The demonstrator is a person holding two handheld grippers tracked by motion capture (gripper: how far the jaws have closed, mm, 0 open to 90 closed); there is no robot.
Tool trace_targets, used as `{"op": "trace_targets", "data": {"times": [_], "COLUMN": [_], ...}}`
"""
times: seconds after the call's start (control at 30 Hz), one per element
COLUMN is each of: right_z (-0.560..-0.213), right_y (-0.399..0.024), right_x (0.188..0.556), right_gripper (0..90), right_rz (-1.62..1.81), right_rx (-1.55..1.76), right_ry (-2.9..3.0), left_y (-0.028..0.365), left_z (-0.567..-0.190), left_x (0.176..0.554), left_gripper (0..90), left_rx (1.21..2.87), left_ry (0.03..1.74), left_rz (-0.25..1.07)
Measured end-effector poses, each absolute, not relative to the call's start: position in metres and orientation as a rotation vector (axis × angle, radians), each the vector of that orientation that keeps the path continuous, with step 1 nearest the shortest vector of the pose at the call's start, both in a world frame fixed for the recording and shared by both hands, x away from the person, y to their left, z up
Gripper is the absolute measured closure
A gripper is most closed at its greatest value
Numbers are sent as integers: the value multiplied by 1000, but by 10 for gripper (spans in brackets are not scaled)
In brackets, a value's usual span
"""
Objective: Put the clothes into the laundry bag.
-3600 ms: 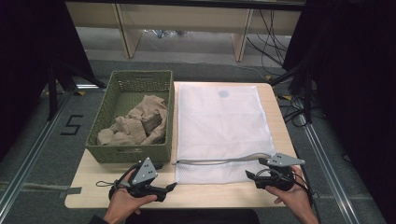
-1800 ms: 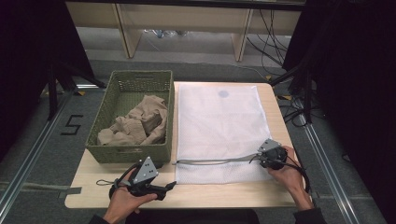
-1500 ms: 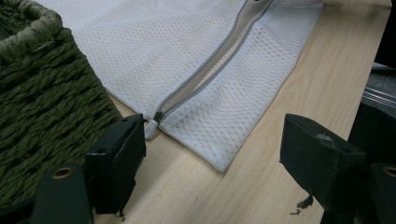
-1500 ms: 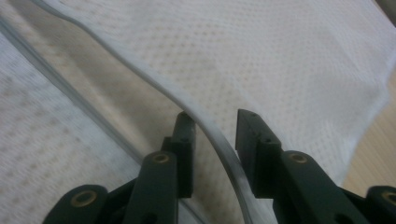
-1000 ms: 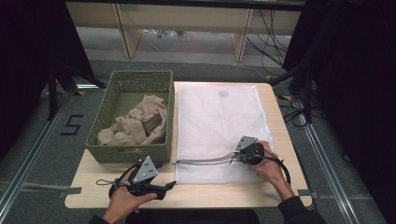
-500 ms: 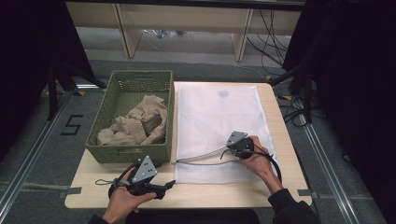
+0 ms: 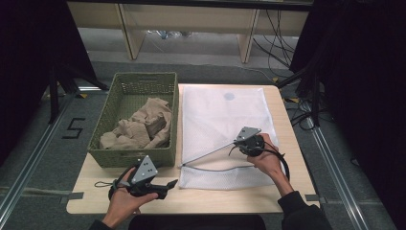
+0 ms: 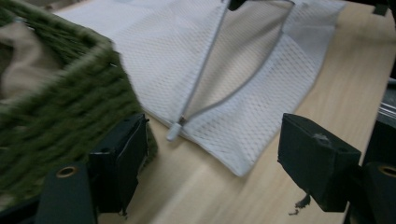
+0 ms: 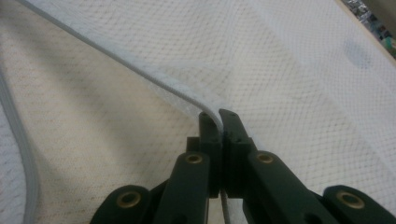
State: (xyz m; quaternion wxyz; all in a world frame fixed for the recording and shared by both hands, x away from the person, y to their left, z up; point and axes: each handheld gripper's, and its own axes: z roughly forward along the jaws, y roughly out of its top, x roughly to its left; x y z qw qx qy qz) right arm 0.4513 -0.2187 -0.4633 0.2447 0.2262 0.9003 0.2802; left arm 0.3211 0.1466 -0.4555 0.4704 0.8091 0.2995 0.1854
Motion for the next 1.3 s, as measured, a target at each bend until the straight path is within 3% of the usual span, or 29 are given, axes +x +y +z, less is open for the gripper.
{"op": "trace_targets", "data": {"times": [0.33,0.57,0.7,1.0,1.17,1.3], "right_z": [-441,-430,-430,-434,-436,-436], "right_y": [-218,-217,-214,-214,-213,-213], "right_x": [458,456,456,456,455,457], "right_gripper": [900,900,900,900,900,900], "right_rz": [799,820,810,794,783,779], "right_rx": [589,594,563,581,583,528], "right_ry": [2422,2407,2421,2433,2442,2443], "left_y": [181,218,233,231,231,237], "left_z": [-413,-387,-392,-415,-416,-420], "left_x": [355,411,453,504,512,513], "left_gripper": [226,224,195,149,197,158], "left_rx": [1995,2113,2084,2219,2278,2249], "left_ry": [883,1061,1209,1127,1149,1161], "left_rz": [548,601,473,399,521,495]}}
